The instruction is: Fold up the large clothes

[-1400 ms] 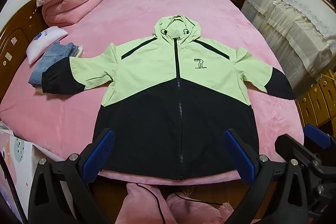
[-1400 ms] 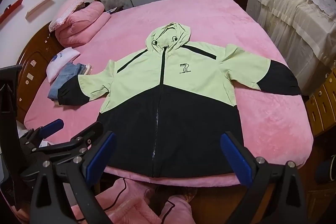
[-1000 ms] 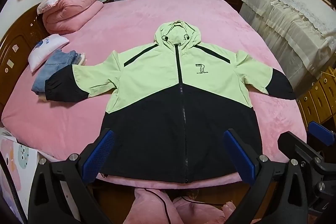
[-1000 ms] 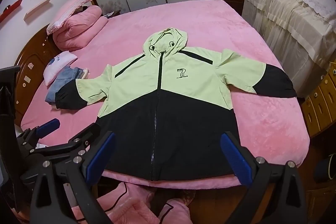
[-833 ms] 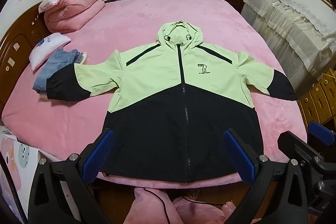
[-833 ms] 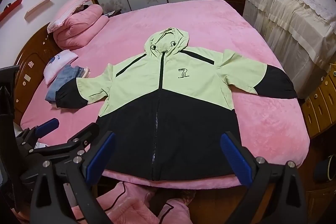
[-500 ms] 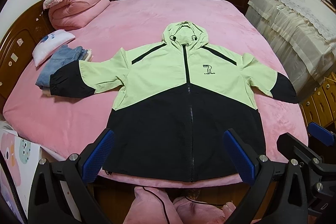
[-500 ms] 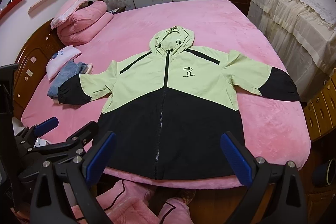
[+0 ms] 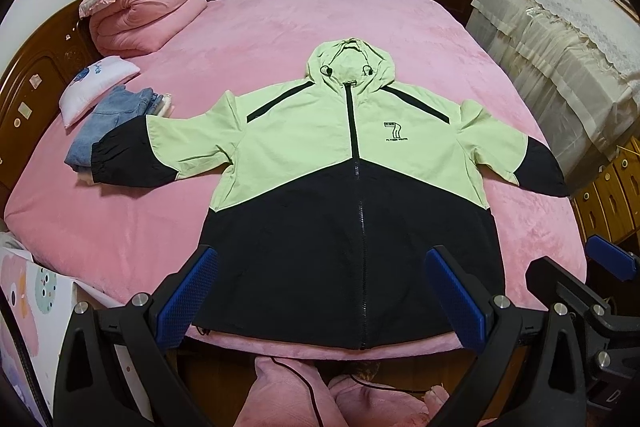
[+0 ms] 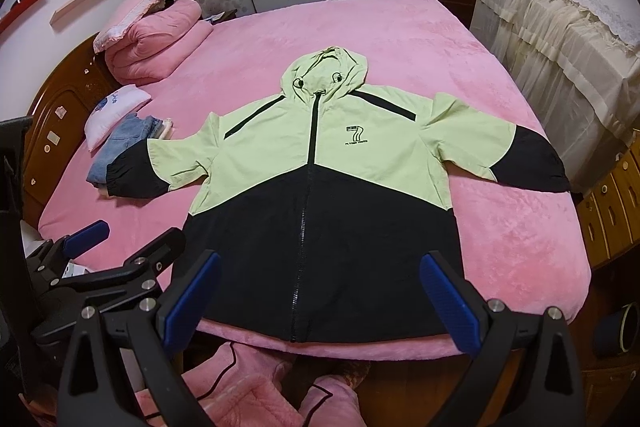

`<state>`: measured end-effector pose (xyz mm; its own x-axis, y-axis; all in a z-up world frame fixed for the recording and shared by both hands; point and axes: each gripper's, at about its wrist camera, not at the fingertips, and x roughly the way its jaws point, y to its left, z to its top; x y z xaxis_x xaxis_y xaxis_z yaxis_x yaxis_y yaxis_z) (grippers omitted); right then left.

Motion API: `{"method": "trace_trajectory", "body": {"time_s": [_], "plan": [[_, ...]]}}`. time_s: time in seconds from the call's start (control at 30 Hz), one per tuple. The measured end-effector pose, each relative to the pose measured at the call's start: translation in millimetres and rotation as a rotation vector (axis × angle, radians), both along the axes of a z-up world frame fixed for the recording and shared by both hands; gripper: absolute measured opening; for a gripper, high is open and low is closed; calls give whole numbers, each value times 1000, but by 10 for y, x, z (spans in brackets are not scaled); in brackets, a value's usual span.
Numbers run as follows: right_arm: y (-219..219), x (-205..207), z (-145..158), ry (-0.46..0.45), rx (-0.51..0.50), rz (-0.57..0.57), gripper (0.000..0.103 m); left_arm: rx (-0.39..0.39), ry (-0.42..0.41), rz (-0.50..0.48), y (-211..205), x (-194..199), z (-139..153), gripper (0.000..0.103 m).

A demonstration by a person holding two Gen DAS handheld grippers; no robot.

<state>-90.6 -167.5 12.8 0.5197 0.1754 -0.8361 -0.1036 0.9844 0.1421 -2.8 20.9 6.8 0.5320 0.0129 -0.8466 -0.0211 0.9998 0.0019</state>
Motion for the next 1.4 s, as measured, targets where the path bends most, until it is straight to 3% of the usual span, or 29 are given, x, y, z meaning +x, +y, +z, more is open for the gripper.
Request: {"method": "trace_trajectory", "body": {"time_s": [1.17,1.4], "plan": [[-139,61,-57,17,24,4,100,-1,8,-10,-150,77,-31,102],[-94,70,-124,41,33,18,100,-3,45,-3,-124,118,-98,102]]}}
